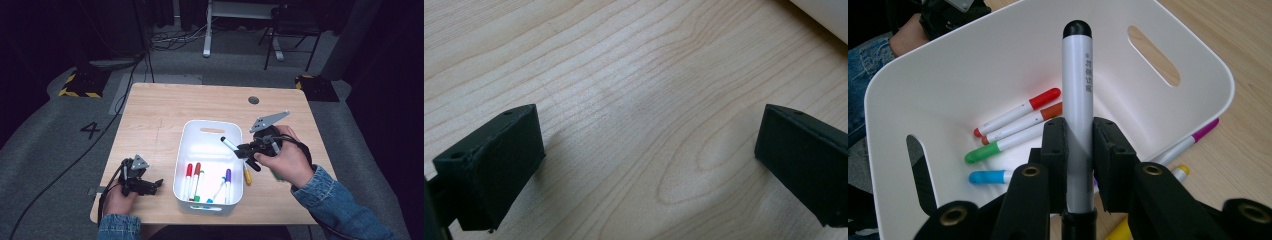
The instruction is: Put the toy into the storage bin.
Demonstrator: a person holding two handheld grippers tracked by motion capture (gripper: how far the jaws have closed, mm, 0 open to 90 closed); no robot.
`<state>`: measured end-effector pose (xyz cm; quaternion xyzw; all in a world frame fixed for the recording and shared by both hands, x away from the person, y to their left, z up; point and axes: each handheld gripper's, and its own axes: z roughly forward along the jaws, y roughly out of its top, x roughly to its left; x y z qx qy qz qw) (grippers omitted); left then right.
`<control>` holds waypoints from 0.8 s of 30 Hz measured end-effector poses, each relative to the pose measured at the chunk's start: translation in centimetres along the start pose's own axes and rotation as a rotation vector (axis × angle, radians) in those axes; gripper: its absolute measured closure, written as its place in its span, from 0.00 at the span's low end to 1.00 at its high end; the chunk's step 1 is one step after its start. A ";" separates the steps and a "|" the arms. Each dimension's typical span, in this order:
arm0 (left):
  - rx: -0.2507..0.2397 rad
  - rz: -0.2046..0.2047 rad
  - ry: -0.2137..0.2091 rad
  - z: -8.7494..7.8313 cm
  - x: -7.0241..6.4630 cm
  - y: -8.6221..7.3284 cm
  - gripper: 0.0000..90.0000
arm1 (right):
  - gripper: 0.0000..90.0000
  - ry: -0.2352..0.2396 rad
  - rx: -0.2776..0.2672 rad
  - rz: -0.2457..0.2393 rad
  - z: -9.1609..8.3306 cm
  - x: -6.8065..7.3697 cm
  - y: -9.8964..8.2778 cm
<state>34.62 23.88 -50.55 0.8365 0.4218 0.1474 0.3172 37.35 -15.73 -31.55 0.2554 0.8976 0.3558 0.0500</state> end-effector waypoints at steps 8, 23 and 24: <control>0.000 0.000 0.000 0.0 0.0 0.0 0.00 | 0.86 0.036 -0.001 -0.023 1.4 0.8 0.8; 0.000 0.000 0.000 0.0 0.0 0.0 0.00 | 0.86 0.079 -0.002 -0.062 3.4 2.2 1.9; 0.000 0.000 0.000 0.0 0.0 0.0 0.00 | 0.86 0.084 0.000 -0.059 3.5 2.3 1.9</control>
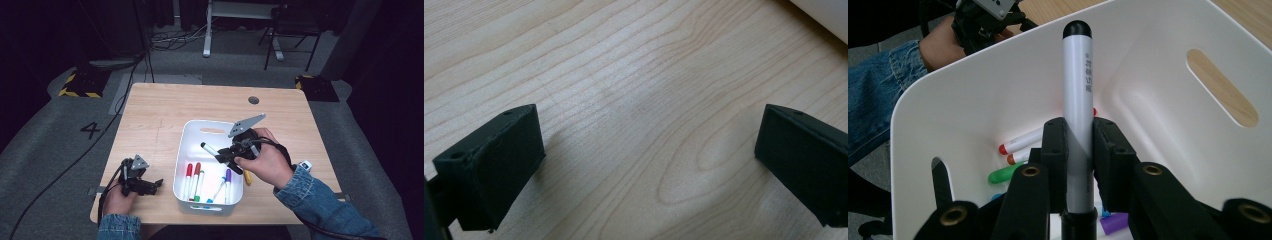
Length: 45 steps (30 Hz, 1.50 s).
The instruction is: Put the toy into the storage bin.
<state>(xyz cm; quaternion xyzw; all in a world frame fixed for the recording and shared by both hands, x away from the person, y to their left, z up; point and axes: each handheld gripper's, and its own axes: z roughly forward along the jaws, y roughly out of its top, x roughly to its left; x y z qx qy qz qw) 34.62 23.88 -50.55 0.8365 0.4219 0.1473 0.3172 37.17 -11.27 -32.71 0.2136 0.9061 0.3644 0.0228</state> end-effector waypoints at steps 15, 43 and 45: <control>0.000 0.000 0.000 0.0 0.0 0.0 0.00 | 0.86 -0.013 0.104 -0.040 2.4 0.8 -0.8; 0.001 0.000 -0.001 0.0 0.0 0.0 0.00 | 0.61 0.002 0.170 -0.155 6.0 1.8 -2.0; 0.000 0.000 0.000 0.0 0.0 0.0 0.00 | 0.58 0.001 0.141 -0.124 5.0 1.8 -1.7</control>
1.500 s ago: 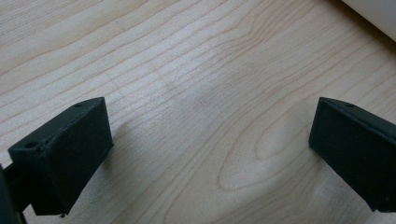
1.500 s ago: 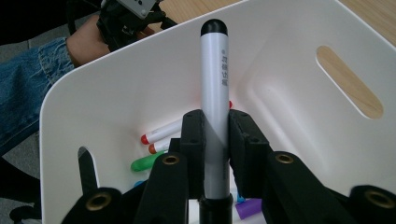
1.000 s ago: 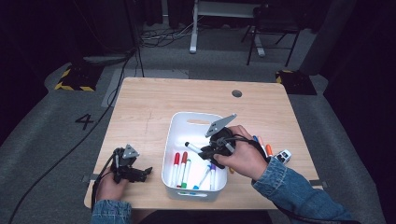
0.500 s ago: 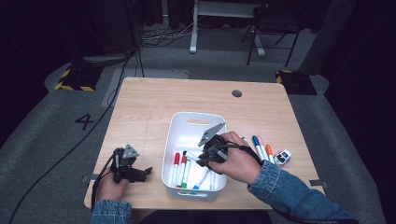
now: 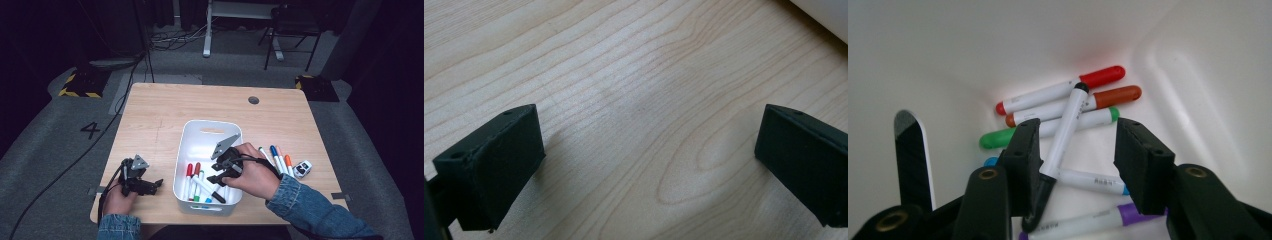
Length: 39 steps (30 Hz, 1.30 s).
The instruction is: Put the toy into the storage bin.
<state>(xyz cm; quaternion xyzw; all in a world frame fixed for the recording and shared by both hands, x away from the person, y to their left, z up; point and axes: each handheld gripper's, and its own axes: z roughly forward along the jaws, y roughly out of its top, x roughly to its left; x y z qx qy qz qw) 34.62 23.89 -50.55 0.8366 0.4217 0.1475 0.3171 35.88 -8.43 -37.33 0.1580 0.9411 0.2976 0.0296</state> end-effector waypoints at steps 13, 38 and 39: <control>0.000 0.000 -0.001 0.0 0.0 0.0 0.00 | 0.58 -0.068 -0.100 0.085 -4.2 -2.3 -1.2; -0.002 -0.002 0.001 0.0 0.0 0.0 0.00 | 0.65 -0.202 -0.116 0.275 -6.8 -8.7 -6.3; -0.002 -0.001 0.004 0.0 0.0 0.0 0.00 | 0.65 -0.203 -0.108 0.297 -6.5 -8.8 -6.4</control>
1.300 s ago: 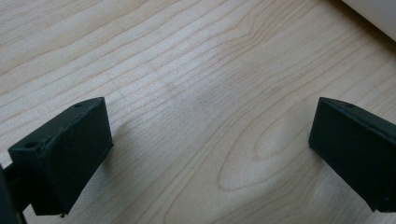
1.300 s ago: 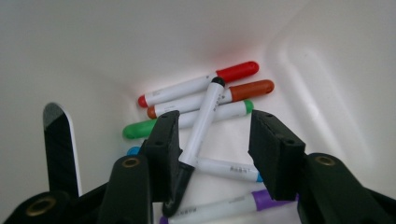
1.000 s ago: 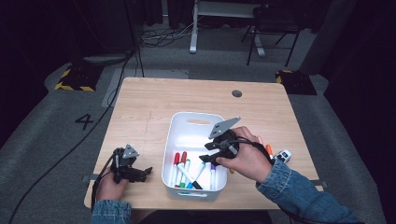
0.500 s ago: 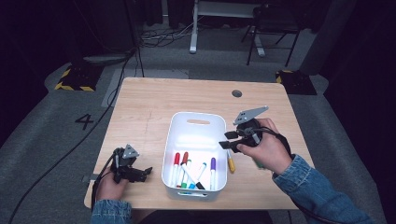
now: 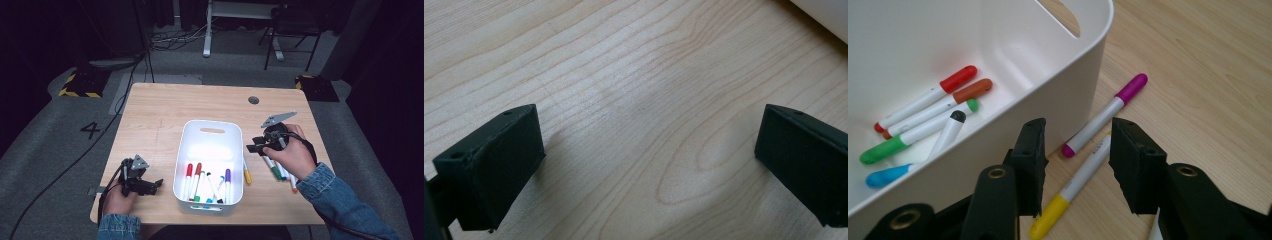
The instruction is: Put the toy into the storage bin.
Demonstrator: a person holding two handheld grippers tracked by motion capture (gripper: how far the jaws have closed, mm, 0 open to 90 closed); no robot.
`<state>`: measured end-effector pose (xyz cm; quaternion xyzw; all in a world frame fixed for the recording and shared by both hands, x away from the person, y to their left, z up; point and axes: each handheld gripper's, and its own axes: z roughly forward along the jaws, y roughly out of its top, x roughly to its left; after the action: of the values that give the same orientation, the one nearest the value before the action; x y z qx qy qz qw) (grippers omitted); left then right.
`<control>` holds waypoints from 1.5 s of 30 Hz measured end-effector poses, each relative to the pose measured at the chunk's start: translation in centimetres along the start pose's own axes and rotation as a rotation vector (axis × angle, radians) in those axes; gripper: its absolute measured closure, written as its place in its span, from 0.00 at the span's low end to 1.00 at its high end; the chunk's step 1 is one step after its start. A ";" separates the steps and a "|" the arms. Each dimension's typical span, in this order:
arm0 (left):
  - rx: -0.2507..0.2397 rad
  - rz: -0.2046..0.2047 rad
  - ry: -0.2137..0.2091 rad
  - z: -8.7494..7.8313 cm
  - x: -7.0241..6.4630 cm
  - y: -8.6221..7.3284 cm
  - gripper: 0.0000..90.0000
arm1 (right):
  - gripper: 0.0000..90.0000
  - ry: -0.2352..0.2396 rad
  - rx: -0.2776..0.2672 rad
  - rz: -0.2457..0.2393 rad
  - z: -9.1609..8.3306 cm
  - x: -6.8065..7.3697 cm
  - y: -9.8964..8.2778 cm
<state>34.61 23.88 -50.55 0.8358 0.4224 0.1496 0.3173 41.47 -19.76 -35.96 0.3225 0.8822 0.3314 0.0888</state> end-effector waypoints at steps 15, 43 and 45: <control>0.004 -0.003 -0.002 -0.1 0.0 0.0 0.00 | 0.64 -0.034 0.083 0.023 5.5 -2.2 -2.3; 0.003 -0.004 -0.004 -0.1 0.0 0.0 0.00 | 0.85 -0.129 0.197 0.123 9.8 -3.0 -5.4; 0.003 -0.003 -0.002 -0.1 0.0 0.0 0.00 | 0.86 -0.145 0.193 0.135 9.8 -3.1 -5.5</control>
<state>34.55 23.90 -50.52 0.8358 0.4236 0.1475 0.3165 44.69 -19.66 -47.13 0.4113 0.8775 0.2261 0.0981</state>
